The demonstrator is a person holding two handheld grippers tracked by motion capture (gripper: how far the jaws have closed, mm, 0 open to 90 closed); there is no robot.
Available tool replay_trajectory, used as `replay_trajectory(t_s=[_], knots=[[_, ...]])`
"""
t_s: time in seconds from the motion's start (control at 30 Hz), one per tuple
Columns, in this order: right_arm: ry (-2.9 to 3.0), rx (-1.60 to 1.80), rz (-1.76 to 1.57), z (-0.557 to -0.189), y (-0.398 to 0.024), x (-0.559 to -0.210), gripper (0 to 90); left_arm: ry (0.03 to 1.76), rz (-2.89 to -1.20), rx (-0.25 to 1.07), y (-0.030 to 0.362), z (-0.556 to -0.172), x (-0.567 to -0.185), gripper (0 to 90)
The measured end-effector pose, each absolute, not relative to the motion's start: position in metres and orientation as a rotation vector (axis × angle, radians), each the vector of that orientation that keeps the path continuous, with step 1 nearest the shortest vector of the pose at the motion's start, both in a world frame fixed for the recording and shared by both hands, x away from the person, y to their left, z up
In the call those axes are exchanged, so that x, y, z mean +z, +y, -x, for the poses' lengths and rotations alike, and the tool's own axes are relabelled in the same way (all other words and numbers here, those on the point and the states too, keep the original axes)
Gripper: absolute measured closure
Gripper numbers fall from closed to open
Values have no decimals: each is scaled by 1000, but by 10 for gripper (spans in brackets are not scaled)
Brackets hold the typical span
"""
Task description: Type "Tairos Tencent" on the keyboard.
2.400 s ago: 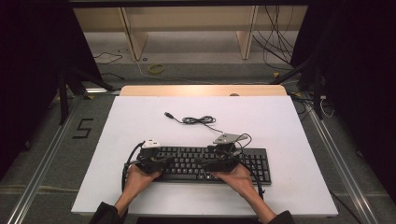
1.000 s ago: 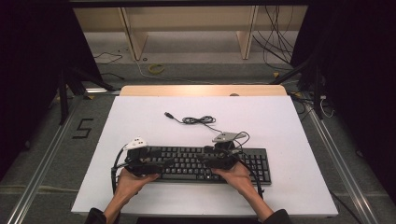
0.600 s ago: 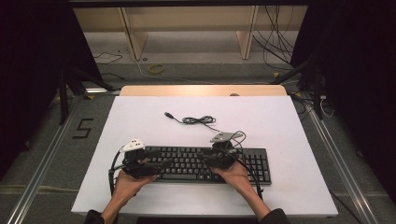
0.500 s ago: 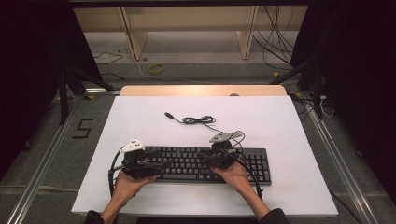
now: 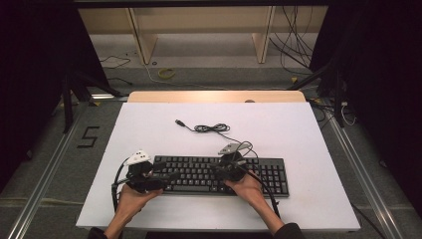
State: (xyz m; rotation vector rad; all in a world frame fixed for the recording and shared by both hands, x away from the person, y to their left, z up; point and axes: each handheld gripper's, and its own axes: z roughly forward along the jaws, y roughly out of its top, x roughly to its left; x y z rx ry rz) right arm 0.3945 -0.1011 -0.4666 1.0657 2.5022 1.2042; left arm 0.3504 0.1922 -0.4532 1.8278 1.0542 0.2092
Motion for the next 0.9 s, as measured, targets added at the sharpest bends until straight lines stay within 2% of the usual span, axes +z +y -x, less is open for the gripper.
replay_trajectory(t_s=[0.9], knots=[[2533, 1130, -1060, -395, -94, -477, 900, 1067, -1831, 214, 197, -346, -456, 274]])
